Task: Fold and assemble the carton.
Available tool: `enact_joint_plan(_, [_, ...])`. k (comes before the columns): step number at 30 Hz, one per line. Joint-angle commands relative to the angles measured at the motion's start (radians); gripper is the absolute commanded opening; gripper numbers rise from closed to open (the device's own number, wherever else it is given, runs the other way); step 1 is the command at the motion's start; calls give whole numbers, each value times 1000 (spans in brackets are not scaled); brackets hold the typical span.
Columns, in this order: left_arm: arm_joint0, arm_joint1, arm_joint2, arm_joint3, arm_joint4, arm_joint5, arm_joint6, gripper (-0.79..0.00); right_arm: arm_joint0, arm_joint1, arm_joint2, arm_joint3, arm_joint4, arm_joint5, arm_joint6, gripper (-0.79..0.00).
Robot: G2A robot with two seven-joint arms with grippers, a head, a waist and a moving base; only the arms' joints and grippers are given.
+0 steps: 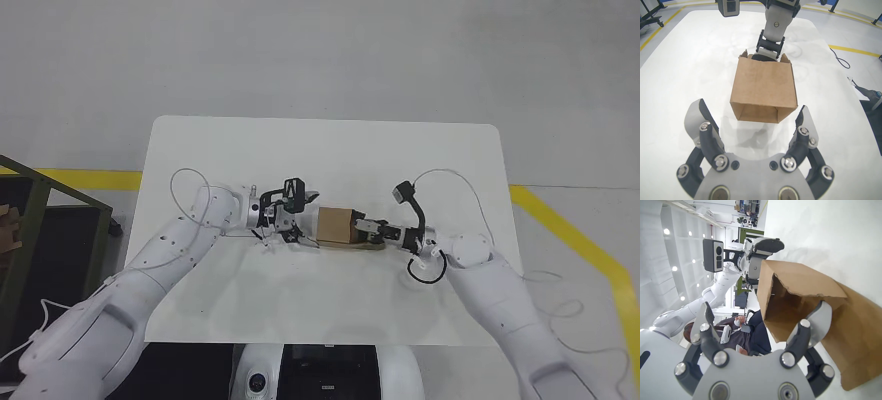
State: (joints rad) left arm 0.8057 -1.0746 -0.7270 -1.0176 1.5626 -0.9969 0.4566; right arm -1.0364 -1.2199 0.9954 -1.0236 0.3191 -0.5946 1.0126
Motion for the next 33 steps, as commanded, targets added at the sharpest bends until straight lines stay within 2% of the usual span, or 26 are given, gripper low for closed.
enact_joint_plan(1, [0,-1,0,2,2,8,0,0,-15,7,14,-26,-32,21,-21,-416])
enact_joint_plan(2, [0,-2,-1,4,1,13,0,0,-22,11,21,-40,-41,32,-30,-449])
enact_joint_plan(5, [3,-4,-2,7,-8,25,3,0,-37,18,40,-66,-59,54,-51,-736])
enact_joint_plan(6, [3,-5,-3,8,-9,25,3,0,-40,20,43,-72,-70,62,-56,-785])
enact_joint_plan(20, [7,-8,1,14,13,20,11,0,-63,25,40,-74,-104,94,-86,-785])
enact_joint_plan(33, [-26,-32,39,55,36,17,21,0,-33,-3,-32,-41,-103,96,-143,-785])
